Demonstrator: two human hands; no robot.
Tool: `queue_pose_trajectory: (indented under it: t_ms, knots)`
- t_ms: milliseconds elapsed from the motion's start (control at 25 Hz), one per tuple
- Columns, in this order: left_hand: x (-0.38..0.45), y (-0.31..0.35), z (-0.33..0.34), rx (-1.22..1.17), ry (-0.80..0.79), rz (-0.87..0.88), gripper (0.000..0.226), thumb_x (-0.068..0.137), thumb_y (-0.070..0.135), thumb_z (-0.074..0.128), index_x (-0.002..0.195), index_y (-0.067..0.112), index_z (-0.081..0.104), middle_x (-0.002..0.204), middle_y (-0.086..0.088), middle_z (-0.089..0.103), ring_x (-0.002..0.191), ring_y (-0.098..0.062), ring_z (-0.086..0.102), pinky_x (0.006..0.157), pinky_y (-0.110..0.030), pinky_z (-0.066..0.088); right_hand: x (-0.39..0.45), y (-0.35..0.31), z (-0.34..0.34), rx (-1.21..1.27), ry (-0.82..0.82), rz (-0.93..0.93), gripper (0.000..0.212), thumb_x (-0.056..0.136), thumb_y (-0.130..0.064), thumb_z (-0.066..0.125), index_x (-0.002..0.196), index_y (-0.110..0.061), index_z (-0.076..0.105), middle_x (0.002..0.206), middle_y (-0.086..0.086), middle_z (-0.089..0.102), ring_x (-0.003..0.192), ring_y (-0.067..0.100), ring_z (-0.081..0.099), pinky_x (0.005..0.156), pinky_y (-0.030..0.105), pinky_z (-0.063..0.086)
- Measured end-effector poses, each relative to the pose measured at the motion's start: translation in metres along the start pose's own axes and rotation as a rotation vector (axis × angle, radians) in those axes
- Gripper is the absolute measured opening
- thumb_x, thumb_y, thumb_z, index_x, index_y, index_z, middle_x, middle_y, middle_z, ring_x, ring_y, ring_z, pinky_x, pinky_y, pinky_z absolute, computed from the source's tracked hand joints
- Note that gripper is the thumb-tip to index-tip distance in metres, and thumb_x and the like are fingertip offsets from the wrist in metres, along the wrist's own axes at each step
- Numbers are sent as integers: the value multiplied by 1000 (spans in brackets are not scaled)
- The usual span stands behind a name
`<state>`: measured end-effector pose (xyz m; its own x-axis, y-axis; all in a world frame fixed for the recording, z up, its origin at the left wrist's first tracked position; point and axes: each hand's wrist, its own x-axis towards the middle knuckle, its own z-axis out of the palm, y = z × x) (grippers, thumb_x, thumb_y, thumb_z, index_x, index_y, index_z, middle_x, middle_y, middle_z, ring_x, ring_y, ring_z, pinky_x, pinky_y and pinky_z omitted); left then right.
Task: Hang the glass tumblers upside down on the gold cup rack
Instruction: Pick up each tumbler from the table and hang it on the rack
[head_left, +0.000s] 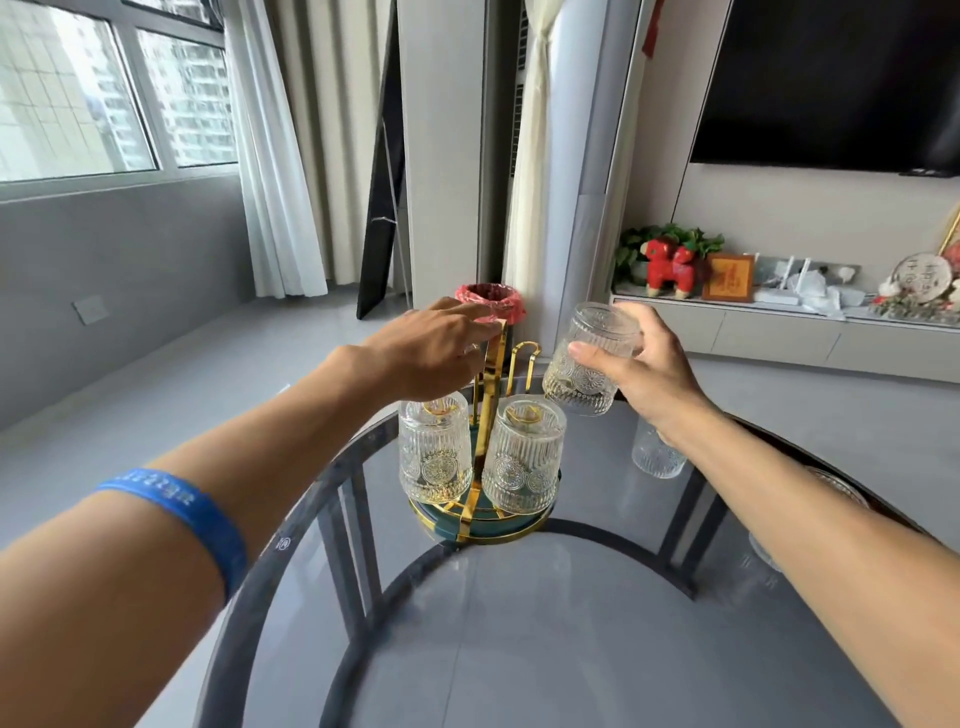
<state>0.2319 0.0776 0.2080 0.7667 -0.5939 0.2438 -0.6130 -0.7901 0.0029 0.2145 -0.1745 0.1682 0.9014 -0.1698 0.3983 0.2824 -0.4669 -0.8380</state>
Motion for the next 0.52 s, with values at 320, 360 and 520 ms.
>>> queue_pose_trajectory:
  t_ms: [320, 360, 520]
  knots:
    - [-5, 5, -5, -91, -15, -36, 65, 93, 55, 16, 137, 26, 54, 157, 2, 37, 146, -20, 23, 110, -45, 28, -14, 32, 23, -130, -158, 32, 69, 66, -34, 86, 125, -26, 53, 118, 2, 66, 108, 22, 60, 95, 42, 48]
    - [-6, 6, -4, -97, -13, -42, 65, 93, 55, 15, 137, 26, 54, 156, 2, 37, 145, -20, 24, 110, -44, 29, -17, 36, 26, -137, -184, 52, 68, 67, -32, 86, 126, -28, 51, 119, 1, 66, 109, 22, 60, 96, 43, 48]
    - [-10, 9, 1, -95, -32, -116, 67, 90, 59, 13, 148, 34, 34, 161, -3, 28, 147, -23, 21, 113, -53, 27, -23, 43, 27, -94, -239, 101, 78, 66, -40, 85, 133, -31, 45, 126, -2, 62, 114, 20, 56, 99, 42, 44]
